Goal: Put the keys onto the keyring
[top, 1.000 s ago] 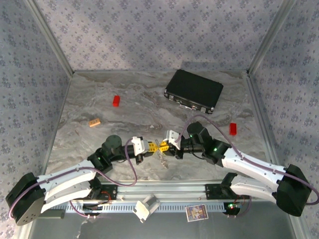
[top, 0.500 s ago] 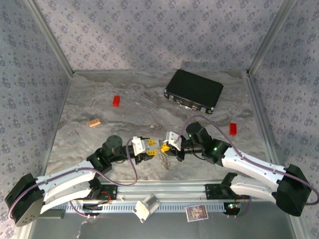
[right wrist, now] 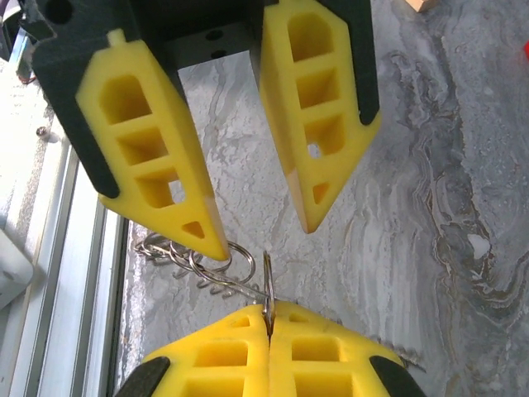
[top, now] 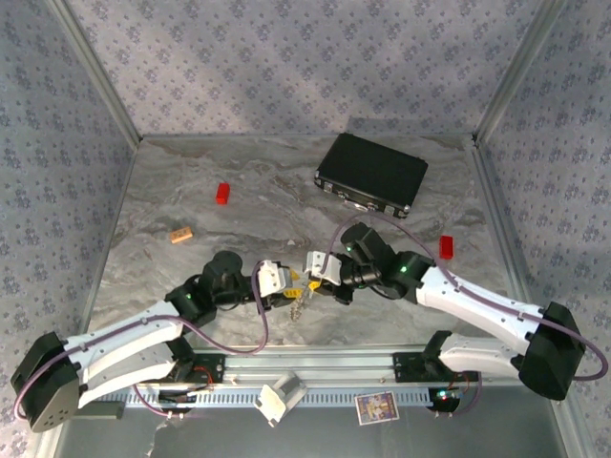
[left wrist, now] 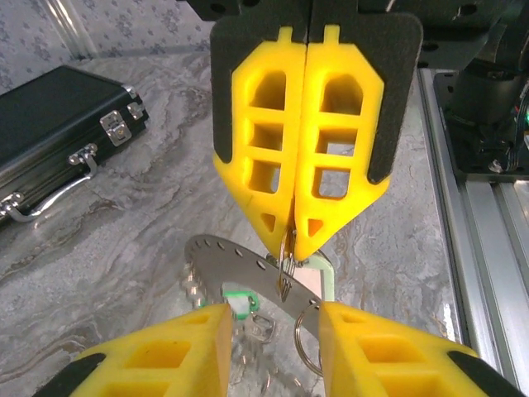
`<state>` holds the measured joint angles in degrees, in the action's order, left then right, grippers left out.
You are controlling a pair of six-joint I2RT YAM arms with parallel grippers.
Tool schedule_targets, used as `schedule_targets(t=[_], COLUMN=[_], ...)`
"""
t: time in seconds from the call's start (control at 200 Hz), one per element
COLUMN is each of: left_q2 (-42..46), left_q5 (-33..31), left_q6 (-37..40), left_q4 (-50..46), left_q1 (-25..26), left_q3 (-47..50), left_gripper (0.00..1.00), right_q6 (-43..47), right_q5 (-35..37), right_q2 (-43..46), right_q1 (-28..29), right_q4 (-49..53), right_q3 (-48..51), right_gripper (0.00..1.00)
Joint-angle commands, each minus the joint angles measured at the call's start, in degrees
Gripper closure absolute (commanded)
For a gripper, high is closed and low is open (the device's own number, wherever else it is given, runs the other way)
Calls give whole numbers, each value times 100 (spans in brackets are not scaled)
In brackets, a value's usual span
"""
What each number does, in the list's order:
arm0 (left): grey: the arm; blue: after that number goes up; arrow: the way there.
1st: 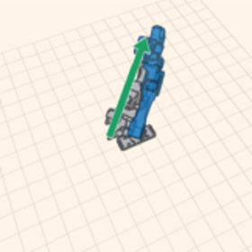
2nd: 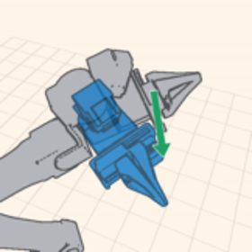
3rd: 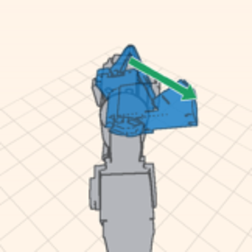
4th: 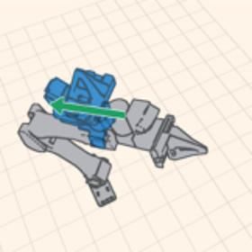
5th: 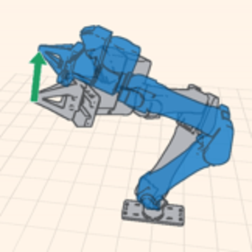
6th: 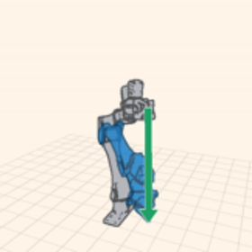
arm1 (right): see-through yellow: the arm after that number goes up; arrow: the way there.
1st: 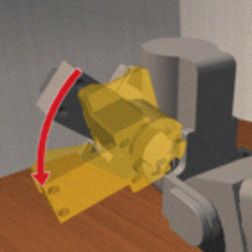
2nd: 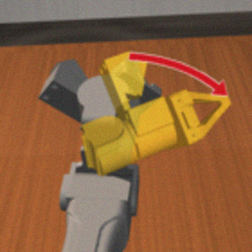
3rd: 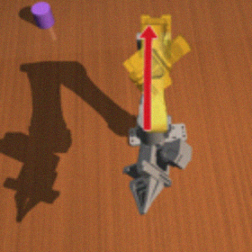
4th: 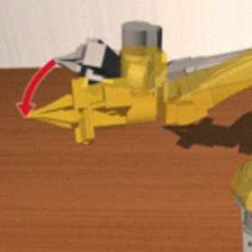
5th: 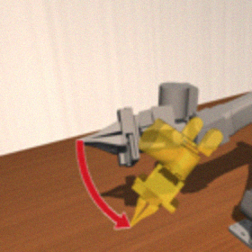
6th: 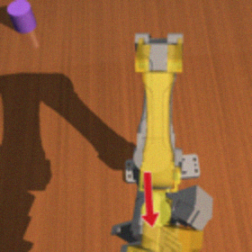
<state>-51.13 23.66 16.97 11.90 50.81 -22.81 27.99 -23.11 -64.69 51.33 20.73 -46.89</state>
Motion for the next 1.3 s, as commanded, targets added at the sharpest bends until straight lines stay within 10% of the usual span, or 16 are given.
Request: schedule_targets(t=[0.0, 0.72, 0.855, 1.294], left_q2=[-75, -211, -143, -142], left_q5=[256, 442, 446, 246], left_q6=[45, -38, -382, -1187], left_q4=[139, 386, 1031, 2729], left_q1=[44, 46, 43, 44], left_q3=[-136, -172, 133, 886], left_gripper=[69, 97, 100, 100], right_q6=[278, 673, 181, -1170], right_q5=[83, 259, -182, -911], right_q2=[-56, -443, 102, 968], right_q1=[87, 329, 3, -528], right_q4=[472, 782, 8, -1994], right_q3=[-356, -829, -234, 1227], right_gripper=[100, 100, 72, 65])
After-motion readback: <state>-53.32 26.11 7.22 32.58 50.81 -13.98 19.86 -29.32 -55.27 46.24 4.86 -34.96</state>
